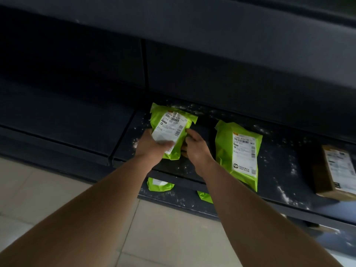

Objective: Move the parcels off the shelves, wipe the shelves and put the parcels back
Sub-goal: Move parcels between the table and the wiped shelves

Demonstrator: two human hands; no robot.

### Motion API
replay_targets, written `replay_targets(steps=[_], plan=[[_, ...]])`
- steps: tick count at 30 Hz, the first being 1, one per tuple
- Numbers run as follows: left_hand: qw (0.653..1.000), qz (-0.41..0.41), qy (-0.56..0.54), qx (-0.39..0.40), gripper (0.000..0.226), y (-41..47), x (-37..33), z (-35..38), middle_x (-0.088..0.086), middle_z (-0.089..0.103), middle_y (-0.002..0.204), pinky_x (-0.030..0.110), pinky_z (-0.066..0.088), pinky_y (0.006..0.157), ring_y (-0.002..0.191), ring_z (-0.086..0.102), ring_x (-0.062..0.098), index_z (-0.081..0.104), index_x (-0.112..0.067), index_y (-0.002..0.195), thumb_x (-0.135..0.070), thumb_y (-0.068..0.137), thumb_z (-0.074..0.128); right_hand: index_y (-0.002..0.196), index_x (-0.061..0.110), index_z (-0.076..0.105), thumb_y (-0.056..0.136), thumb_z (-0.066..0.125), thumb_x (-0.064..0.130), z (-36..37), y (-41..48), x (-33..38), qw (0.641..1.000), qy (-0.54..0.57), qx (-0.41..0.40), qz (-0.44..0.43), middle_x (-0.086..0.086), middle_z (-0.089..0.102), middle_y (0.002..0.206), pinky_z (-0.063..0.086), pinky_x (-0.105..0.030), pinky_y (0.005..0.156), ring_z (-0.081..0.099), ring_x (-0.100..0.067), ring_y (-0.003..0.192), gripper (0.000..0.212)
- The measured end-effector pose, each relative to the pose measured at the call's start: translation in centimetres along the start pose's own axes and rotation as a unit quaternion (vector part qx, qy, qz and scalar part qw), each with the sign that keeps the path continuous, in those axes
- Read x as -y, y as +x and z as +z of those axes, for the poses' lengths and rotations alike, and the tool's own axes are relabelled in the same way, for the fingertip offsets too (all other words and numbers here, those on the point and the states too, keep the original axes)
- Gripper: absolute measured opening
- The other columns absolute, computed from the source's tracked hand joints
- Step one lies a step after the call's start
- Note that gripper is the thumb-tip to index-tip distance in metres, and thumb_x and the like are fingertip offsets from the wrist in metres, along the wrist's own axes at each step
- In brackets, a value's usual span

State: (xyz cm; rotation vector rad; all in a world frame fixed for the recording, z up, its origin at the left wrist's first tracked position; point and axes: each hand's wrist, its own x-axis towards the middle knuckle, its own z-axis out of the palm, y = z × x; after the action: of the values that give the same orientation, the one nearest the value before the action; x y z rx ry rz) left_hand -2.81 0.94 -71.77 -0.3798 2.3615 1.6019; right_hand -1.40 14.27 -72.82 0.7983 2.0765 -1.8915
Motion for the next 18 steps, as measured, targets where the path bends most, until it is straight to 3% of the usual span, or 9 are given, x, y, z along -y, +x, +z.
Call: replay_targets(steps=[2, 4, 6, 8, 10, 11, 14, 16, 18], plan=[[1.0, -0.009, 0.013, 0.004, 0.05, -0.3, -0.1, 0.1, -0.011, 0.057, 0.086, 0.012, 0.04, 0.051, 0.073, 0.056, 0.004, 0.047, -0.017, 0.103, -0.019, 0.069, 0.084, 0.129, 0.031, 0.049, 0.099, 0.032, 0.018, -0.3, -0.3, -0.2, 1.0, -0.01, -0.001, 0.005, -0.007, 0.069, 0.107, 0.054, -0.048, 0.088, 0.068, -0.029, 0.098, 0.037], [0.999, -0.015, 0.045, 0.006, 0.05, -0.4, 0.0, 0.0, -0.007, 0.057, 0.091, 0.014, 0.039, 0.046, 0.077, 0.058, 0.012, 0.045, -0.014, 0.104, -0.019, 0.071, 0.083, 0.122, 0.031, 0.052, 0.1, 0.032, 0.018, -0.8, -0.8, -0.2, 1.0, -0.016, 0.003, 0.007, 0.001, 0.071, 0.1, 0.055, -0.033, 0.071, 0.07, -0.017, 0.085, 0.033], [0.997, -0.01, 0.073, -0.005, 0.042, -0.6, 0.3, 0.1, -0.002, 0.058, 0.097, 0.017, 0.04, 0.047, 0.081, 0.059, 0.018, 0.048, -0.011, 0.103, -0.019, 0.075, 0.079, 0.119, 0.031, 0.052, 0.1, 0.032, 0.016, -1.5, -1.4, -0.2, 1.0, -0.018, 0.017, 0.013, 0.007, 0.07, 0.098, 0.049, -0.022, 0.065, 0.071, -0.012, 0.08, 0.032], [0.996, -0.002, 0.082, -0.018, 0.035, -0.9, 0.4, 0.3, -0.001, 0.06, 0.096, 0.021, 0.042, 0.05, 0.079, 0.06, 0.019, 0.051, -0.011, 0.099, -0.018, 0.078, 0.076, 0.121, 0.028, 0.055, 0.101, 0.035, 0.015, -2.4, -2.3, -0.3, 0.999, -0.04, 0.013, -0.005, 0.001, 0.069, 0.106, 0.048, -0.023, 0.064, 0.07, -0.015, 0.085, 0.032], [0.997, 0.006, 0.078, -0.024, 0.032, -1.5, 0.4, 0.7, -0.003, 0.061, 0.091, 0.021, 0.042, 0.05, 0.073, 0.059, 0.015, 0.052, -0.011, 0.096, -0.02, 0.076, 0.077, 0.123, 0.025, 0.058, 0.099, 0.04, 0.018, -3.8, -3.1, -0.3, 0.986, -0.14, -0.058, -0.069, -0.002, 0.068, 0.105, 0.048, -0.023, 0.062, 0.068, -0.009, 0.081, 0.031], [0.997, 0.008, 0.069, -0.028, 0.033, -1.9, 0.4, 1.0, -0.004, 0.06, 0.087, 0.021, 0.041, 0.049, 0.069, 0.059, 0.013, 0.053, -0.011, 0.095, -0.021, 0.075, 0.078, 0.125, 0.024, 0.059, 0.098, 0.043, 0.019, -4.7, -3.4, -0.5, 0.965, -0.209, -0.121, -0.105, -0.003, 0.066, 0.104, 0.048, -0.023, 0.065, 0.065, -0.008, 0.082, 0.031], [0.998, 0.001, 0.047, -0.039, 0.037, -2.7, 0.2, 1.8, -0.008, 0.057, 0.079, 0.018, 0.037, 0.046, 0.065, 0.055, 0.005, 0.053, -0.009, 0.095, -0.022, 0.074, 0.08, 0.133, 0.019, 0.053, 0.094, 0.052, 0.026, -8.0, -4.0, -0.9, 0.876, -0.372, -0.28, -0.125, -0.014, 0.052, 0.124, 0.036, -0.033, 0.096, 0.048, -0.029, 0.113, 0.04], [0.999, 0.003, 0.034, -0.039, 0.035, -3.0, -0.1, 2.4, -0.012, 0.055, 0.076, 0.014, 0.037, 0.04, 0.063, 0.054, 0.002, 0.052, -0.01, 0.094, -0.023, 0.076, 0.078, 0.138, 0.021, 0.044, 0.092, 0.056, 0.036, -9.8, -3.9, -1.1, 0.855, -0.416, -0.302, -0.067, -0.016, 0.042, 0.133, 0.029, -0.04, 0.103, 0.037, -0.035, 0.122, 0.05], [0.999, 0.013, 0.016, -0.039, 0.032, -3.1, -0.4, 3.0, -0.013, 0.055, 0.074, 0.009, 0.037, 0.035, 0.061, 0.053, 0.001, 0.051, -0.01, 0.093, -0.023, 0.079, 0.076, 0.142, 0.025, 0.033, 0.088, 0.059, 0.045, -10.9, -3.7, -1.3, 0.86, -0.429, -0.276, 0.008, -0.019, 0.034, 0.139, 0.027, -0.045, 0.106, 0.031, -0.037, 0.126, 0.063]])
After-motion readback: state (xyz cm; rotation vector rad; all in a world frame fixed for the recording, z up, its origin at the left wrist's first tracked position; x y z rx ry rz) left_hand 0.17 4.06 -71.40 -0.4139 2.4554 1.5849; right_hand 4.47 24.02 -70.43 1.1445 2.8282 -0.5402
